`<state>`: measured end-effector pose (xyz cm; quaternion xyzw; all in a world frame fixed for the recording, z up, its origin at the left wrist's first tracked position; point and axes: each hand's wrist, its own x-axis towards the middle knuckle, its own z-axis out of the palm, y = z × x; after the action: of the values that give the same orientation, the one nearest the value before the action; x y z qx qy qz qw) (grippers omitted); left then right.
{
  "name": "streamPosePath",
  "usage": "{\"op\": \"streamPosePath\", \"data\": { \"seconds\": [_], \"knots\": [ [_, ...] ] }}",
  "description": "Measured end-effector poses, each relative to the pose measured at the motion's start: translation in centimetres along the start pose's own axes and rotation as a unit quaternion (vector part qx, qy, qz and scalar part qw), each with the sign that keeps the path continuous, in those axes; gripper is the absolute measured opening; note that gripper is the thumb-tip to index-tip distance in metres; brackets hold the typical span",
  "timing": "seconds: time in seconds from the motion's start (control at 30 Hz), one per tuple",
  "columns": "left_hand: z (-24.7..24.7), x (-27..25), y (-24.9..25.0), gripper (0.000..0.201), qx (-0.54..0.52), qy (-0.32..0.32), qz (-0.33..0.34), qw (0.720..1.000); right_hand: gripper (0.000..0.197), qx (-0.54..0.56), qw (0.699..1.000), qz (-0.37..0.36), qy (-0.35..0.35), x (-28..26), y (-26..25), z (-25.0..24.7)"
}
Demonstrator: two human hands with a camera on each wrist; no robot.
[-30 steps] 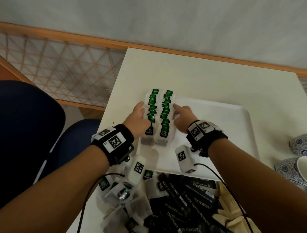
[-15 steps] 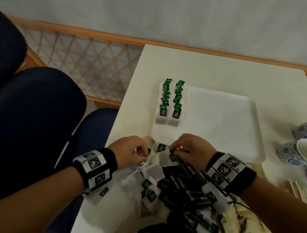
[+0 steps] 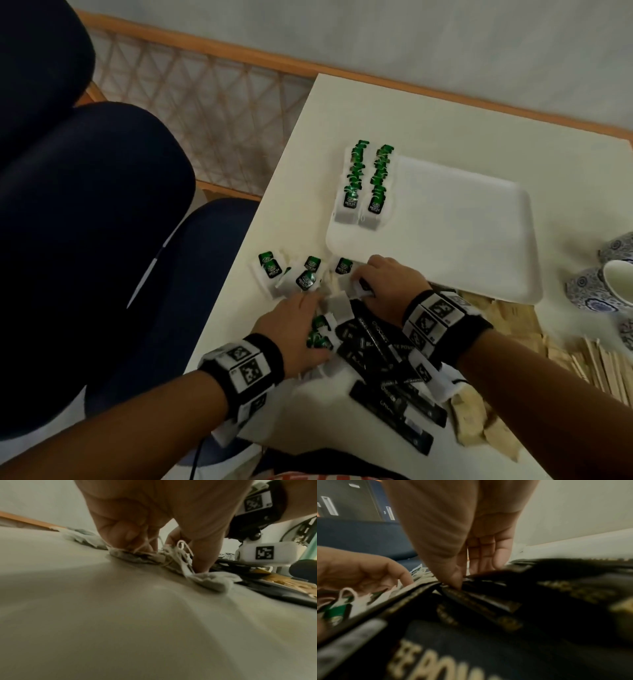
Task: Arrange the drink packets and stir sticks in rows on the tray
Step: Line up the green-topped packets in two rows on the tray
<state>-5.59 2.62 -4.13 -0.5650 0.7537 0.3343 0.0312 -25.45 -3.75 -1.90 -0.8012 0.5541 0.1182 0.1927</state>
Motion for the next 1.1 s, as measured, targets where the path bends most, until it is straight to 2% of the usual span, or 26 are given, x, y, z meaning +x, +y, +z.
{"op": "streamPosePath", "data": {
  "seconds": [0.1,0.2,0.27,0.33,0.47,0.63,0.8,0.87,0.93,1.03,1.1],
  "knots": [
    [-0.1,0.5,0.5,0.072,-0.010,-0.004,-0.005,1.000,0.025,0.016,0.999,0.017,0.026,-0.4,-0.1,-0.1],
    [-0.2,0.7,0.7,0.039,-0.012,-0.006,0.001,1.000,0.024,0.039,0.998,0.030,0.047,-1.0,0.2,-0.3],
    [-0.3,0.7,0.7,0.026,-0.033,-0.002,0.014,0.999,0.020,0.088,0.992,0.041,0.083,-1.6,0.3,-0.8],
    [-0.7,0.7,0.8,0.022,-0.071,0.007,0.016,0.997,0.016,0.151,0.980,0.065,0.109,-2.3,0.4,-1.5],
    [-1.9,0.6,0.5,0.012,-0.174,0.027,-0.023,0.984,0.007,0.250,0.954,0.089,0.141,-2.9,0.5,-2.2],
    [-3.9,0.8,-0.6,0.009,-0.240,0.090,-0.026,0.966,0.023,0.272,0.950,0.052,0.144,-3.0,-0.2,-2.3],
    [-5.3,1.9,-1.4,0.008,-0.277,0.111,-0.018,0.954,0.032,0.252,0.963,-0.002,0.095,-3.0,-1.8,-2.3],
    [-5.4,2.6,-1.3,0.011,-0.277,0.129,-0.021,0.952,0.030,0.246,0.965,-0.021,0.083,-3.1,-2.3,-2.2],
    [-5.3,3.1,-1.4,0.024,-0.237,0.148,-0.040,0.959,0.025,0.240,0.966,-0.030,0.086,-3.2,-2.6,-2.2],
    [-5.0,3.2,-1.8,0.072,-0.118,0.125,-0.089,0.981,0.021,0.238,0.967,-0.036,0.090,-3.4,-2.5,-2.3],
    [-4.8,3.0,-1.8,0.089,-0.056,0.105,-0.110,0.987,0.021,0.237,0.967,-0.038,0.083,-3.6,-2.3,-2.2]
  ]
}}
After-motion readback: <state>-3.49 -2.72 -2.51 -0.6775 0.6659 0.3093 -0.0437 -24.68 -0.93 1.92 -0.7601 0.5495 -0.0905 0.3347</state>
